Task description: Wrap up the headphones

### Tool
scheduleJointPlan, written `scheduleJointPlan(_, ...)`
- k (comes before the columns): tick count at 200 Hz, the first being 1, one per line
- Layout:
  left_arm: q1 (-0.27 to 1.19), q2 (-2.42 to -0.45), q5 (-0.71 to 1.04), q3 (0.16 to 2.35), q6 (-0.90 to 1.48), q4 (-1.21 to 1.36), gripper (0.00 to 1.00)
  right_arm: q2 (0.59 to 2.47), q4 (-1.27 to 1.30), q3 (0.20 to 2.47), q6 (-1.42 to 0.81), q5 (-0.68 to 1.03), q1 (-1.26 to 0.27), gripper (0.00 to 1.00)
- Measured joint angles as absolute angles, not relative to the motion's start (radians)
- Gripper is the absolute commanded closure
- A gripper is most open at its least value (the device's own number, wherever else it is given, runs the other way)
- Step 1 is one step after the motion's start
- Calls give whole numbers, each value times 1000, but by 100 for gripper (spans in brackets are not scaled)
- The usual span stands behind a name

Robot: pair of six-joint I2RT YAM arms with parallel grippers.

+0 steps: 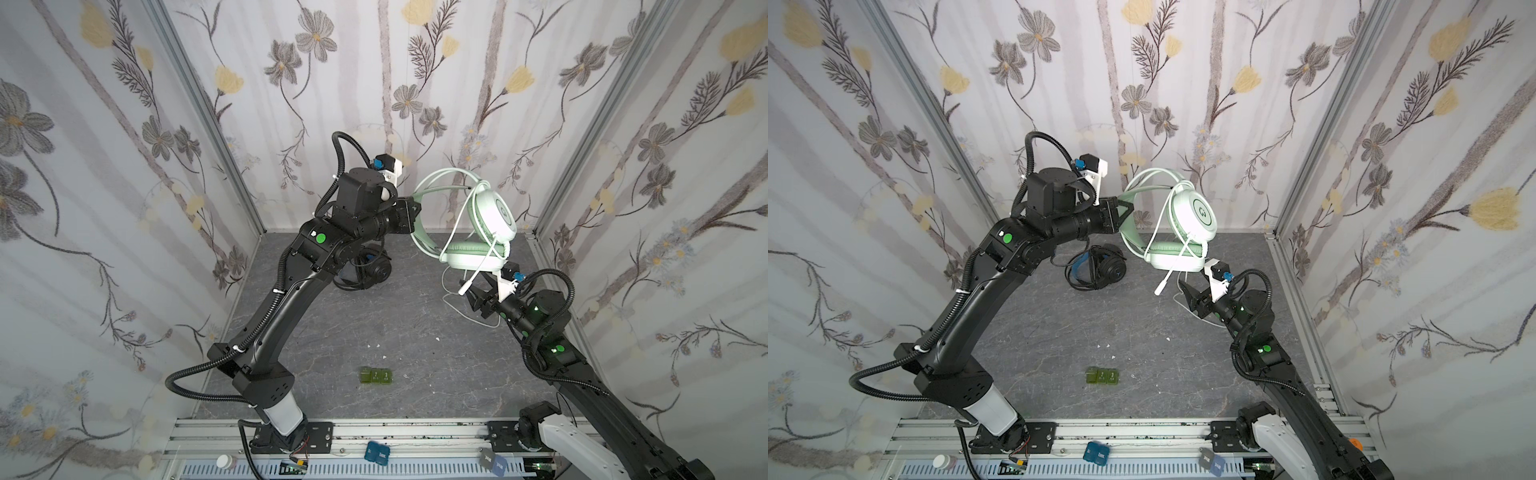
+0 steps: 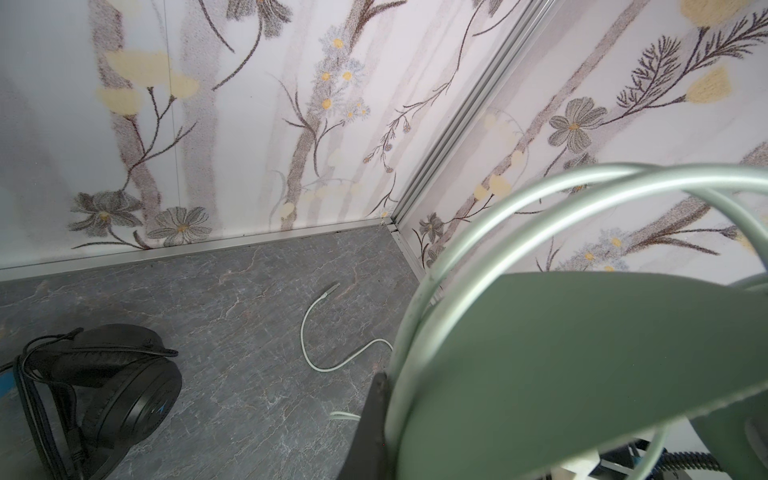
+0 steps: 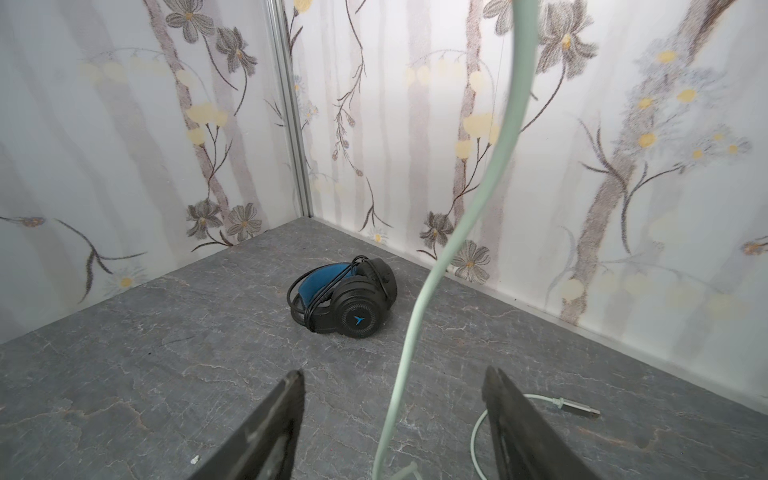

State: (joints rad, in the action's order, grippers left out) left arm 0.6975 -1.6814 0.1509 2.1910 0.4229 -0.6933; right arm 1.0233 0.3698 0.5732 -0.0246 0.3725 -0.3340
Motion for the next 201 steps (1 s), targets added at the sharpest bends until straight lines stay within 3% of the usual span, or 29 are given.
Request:
scheduleJointPlan(40, 698, -1695, 161, 2205, 426, -693, 100, 1100, 433, 575, -57, 392, -344, 36)
scheduleJointPlan(61, 698, -1695, 161, 2205, 430, -693, 100, 1123, 464, 575, -72, 396, -348, 44)
scheduleJointPlan(129, 696, -1695, 160, 2203, 451, -688, 100, 1144, 503, 556, -77, 420, -373, 100)
scheduleJointPlan(201, 678, -1673, 97, 2138, 512, -573, 100, 1095, 490, 517, -38, 408, -395, 100)
